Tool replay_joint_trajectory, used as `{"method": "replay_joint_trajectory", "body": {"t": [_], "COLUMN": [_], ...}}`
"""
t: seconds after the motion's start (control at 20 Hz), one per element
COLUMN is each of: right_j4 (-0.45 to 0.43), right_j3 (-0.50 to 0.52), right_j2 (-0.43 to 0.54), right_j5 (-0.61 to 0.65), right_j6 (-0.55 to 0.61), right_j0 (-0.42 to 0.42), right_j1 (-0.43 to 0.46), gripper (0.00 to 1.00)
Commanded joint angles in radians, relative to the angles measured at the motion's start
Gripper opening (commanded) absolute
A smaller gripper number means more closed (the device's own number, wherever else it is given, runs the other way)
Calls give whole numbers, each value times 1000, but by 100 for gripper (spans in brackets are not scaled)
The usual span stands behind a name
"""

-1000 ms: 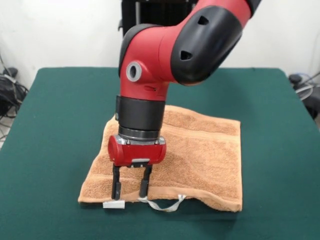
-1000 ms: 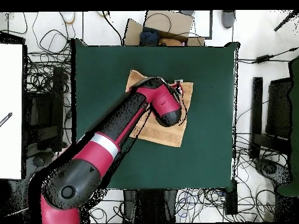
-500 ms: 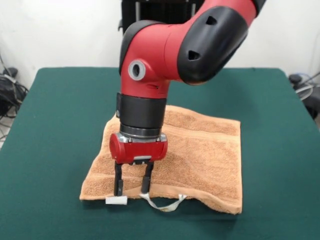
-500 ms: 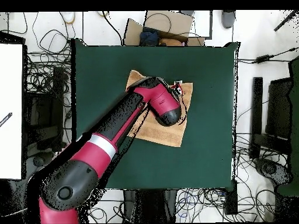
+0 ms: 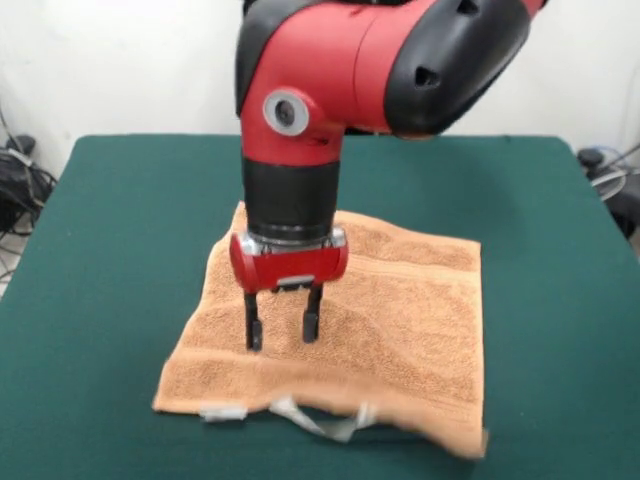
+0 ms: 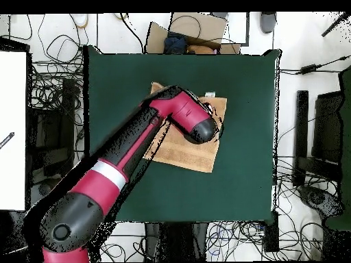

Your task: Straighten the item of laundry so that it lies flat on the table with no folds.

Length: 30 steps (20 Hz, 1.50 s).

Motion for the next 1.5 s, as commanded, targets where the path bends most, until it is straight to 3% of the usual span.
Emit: {"method": "replay_joint_trajectory", "body": {"t": [0.05, 0.3, 0.6, 0.95, 1.5], "right_j4": [-95, -125, -175, -131, -84], "right_j3": [25, 79, 58, 78, 90], "right_j2": [-52, -96, -133, -109, -82], "right_j5": [-246, -384, -499, -437, -366], "right_j6": [353, 318, 282, 387, 313], "right_j0": [9, 0, -95, -47, -16], "right_j1": [-48, -140, -192, -102, -83], "gripper": [100, 100, 100, 100, 100]}}
